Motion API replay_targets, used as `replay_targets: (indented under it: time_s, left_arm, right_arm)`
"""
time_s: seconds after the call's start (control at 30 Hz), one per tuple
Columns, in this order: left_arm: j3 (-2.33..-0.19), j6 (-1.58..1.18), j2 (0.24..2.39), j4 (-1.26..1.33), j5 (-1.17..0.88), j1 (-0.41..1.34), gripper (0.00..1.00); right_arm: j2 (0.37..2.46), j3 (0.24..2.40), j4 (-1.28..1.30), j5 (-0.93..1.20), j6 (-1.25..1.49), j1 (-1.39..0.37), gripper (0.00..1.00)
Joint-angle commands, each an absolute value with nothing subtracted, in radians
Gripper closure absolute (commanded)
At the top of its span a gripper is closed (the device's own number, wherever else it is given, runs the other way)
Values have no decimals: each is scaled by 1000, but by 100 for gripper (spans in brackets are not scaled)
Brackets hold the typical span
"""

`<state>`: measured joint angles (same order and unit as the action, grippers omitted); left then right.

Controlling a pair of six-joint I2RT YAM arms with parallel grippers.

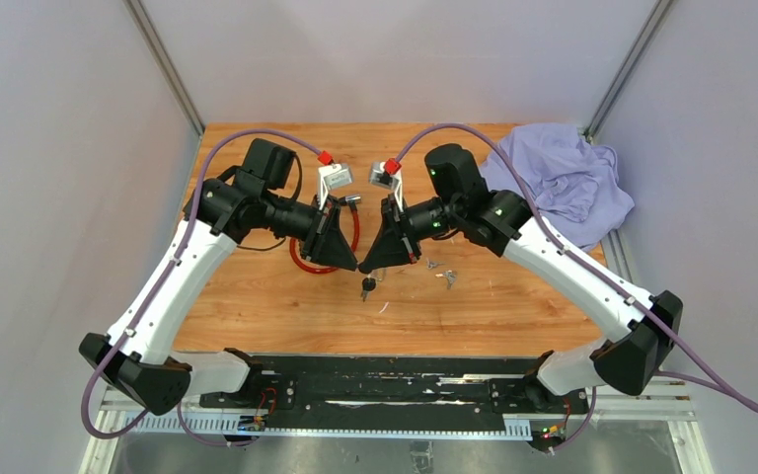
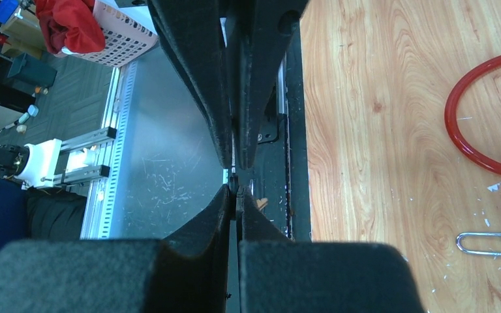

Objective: Unlock with the key
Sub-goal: Pick up the key from the center of the board.

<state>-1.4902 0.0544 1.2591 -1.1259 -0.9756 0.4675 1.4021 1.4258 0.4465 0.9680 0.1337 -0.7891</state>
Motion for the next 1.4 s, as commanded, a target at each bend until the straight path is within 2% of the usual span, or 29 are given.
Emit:
replay_targets:
  time_s: [0.0,0.03,0.13,0.37,0.5,0.6,0.8,1.13,1.37]
  left_arm:
    - [-1493,59,1240,-1104,-973,463,94]
    - [-1493,59,1238,-1103,-975,462,99]
    - [-1493,62,1232,-1101,-982,462,100]
    - [-1501,29,1210,-1067,-998,461,100]
    - [-1488,-13,1193,-1019,-1012,460,100]
    - [-1471,-55,1178,-973,-1017,460,100]
    - [-1453,-107,1158,-913,-1029,460,100]
    - [-1457,-124,1150,-899,-1028,461,100]
    - [-1462,-125,1153,-896,-1035,460,100]
  right_arm:
    - [1409,1457,452,987,123,-808,99]
    - [1409,1457,447,989,128,-810,99]
    - [1385,1426,373,986,180,-806,99]
    - [1268,1190,-28,982,460,-745,78]
    - [1210,1055,-334,976,672,-694,75]
    - [1189,1005,-441,961,743,-686,72]
    - [1192,989,-486,958,779,-687,68]
    - [1210,987,-496,980,789,-697,73]
    - [1217,989,-445,979,751,-702,71]
